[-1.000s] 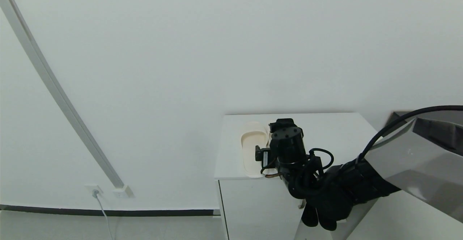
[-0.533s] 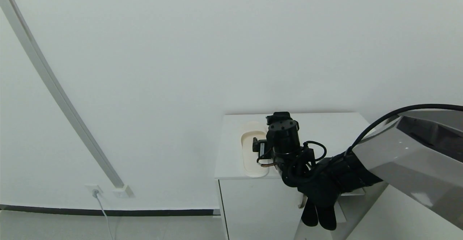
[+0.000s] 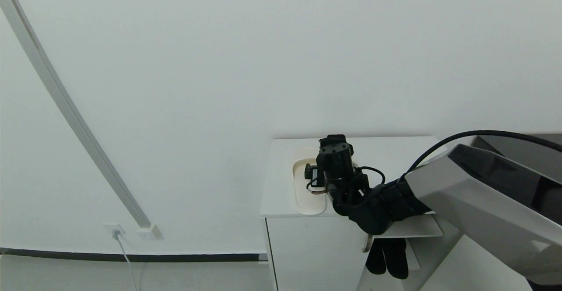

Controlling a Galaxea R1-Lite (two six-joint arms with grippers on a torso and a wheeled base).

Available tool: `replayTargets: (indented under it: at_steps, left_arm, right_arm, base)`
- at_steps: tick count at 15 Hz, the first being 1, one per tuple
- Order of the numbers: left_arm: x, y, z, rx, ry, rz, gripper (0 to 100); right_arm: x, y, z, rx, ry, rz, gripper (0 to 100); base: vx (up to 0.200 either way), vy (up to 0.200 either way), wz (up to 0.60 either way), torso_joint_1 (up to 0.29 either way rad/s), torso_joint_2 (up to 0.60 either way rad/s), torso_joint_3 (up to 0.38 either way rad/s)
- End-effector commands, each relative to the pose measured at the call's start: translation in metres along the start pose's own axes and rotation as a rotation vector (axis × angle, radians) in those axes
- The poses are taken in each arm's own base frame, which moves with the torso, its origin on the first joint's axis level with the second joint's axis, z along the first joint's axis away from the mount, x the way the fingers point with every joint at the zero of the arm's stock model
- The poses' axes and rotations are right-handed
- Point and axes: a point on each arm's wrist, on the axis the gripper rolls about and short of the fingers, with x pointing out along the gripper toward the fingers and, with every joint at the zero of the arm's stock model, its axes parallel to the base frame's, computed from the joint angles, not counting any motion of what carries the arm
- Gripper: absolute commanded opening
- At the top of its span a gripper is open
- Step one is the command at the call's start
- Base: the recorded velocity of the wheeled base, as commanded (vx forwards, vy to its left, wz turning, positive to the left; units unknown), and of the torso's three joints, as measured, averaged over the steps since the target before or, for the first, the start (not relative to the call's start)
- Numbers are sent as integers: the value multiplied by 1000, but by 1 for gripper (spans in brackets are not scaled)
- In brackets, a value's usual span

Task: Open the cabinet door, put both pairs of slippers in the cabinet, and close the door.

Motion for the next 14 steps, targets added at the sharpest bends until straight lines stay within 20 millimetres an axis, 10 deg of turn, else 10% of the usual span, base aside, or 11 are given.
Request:
replayTargets:
  at_steps: [1, 6, 7, 14]
  left_arm:
    - [0, 0, 0, -1, 0, 0, 0]
    - [0, 0, 0, -2, 2, 0, 0]
    - [0, 0, 0, -2, 2, 0, 0]
    - [0, 0, 0, -2, 0, 0, 0]
  right_arm:
    - [24, -4, -7, 3, 4, -30, 100]
    - [33, 0, -11, -9, -1, -2, 100]
    - [33, 0, -12, -12, 2, -3, 0]
    - [30, 0, -7, -7, -6, -1, 0]
  base:
    - [0, 0, 0, 0, 0, 0]
    - [0, 0, 0, 0, 0, 0]
    - [0, 0, 0, 0, 0, 0]
    - [0, 0, 0, 0, 0, 0]
